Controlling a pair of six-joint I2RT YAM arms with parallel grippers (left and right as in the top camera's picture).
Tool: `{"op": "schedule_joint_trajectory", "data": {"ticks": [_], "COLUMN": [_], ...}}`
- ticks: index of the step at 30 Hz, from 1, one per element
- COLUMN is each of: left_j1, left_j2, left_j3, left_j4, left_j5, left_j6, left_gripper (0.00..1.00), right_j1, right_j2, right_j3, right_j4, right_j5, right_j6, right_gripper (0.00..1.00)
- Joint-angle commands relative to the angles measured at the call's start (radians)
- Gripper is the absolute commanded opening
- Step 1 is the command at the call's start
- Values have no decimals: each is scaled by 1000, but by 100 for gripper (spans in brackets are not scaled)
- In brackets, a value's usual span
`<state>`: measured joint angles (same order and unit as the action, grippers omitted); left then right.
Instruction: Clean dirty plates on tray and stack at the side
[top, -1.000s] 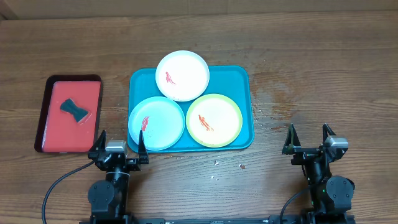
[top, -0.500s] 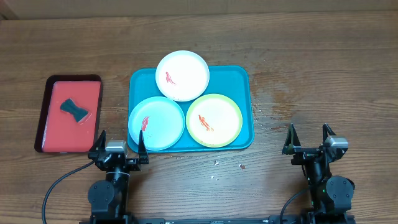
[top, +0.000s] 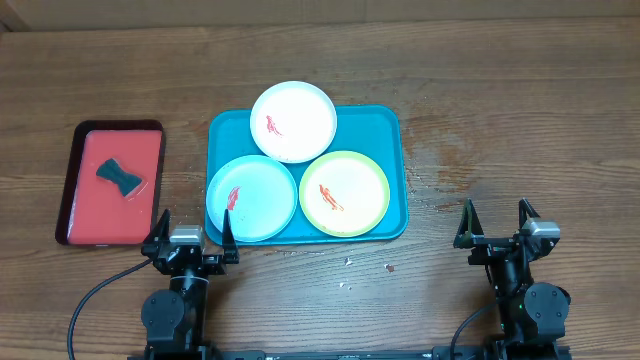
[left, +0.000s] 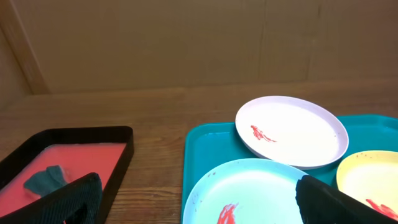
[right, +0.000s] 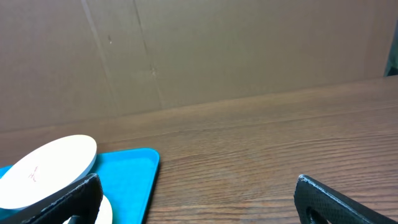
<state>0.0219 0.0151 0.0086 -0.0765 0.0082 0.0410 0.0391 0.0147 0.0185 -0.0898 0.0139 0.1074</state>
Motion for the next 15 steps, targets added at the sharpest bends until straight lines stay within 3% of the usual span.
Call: {"op": "schedule_joint_trajectory", "data": {"ticks": [1,10,15], "left_j1": [2,2,2], "left_j2": [-5,-5,-5], "left_j3": [-4,-4,-4], "left_j4": [2,8,119], "left_j5": [-31,8,85], "left_j6": [35,34,28], "left_gripper": [99,100,100], "right_j1": [-4,-4,-4], "right_j2": [-12,-12,-12], "right_j3": [-10,-10,-10], "right_j4": [6,6,6], "right_j5": [-1,-1,-1], "right_j6": [-4,-4,-4], "right_gripper": [100,100,100]}}
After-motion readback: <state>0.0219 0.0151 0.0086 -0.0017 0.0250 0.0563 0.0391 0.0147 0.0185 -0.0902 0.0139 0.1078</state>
